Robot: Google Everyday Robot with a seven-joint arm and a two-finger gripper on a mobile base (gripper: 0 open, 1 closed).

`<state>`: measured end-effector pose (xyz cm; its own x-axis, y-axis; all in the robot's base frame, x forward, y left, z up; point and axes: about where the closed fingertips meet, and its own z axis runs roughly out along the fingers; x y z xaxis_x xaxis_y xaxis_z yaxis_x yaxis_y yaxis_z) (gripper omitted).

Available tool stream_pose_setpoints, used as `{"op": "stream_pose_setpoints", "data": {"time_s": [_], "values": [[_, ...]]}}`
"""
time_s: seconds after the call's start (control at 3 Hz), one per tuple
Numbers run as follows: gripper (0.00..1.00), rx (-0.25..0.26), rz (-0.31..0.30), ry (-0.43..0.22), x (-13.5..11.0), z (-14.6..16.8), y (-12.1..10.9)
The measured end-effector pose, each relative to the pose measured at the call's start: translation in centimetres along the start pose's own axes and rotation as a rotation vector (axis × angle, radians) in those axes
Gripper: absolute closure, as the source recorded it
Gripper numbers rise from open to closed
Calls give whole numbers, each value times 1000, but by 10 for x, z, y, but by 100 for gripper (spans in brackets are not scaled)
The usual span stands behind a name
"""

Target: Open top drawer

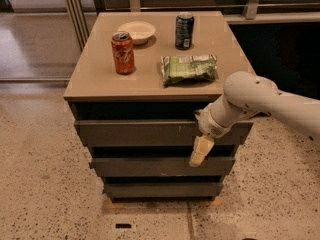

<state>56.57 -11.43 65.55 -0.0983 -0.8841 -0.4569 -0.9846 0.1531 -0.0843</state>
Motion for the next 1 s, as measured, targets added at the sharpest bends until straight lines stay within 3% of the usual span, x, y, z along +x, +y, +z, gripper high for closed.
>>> {"op": "stream_pose_setpoints", "data": {"time_s": [1.0], "values": [[0, -183, 46, 46, 6, -25, 38]]}}
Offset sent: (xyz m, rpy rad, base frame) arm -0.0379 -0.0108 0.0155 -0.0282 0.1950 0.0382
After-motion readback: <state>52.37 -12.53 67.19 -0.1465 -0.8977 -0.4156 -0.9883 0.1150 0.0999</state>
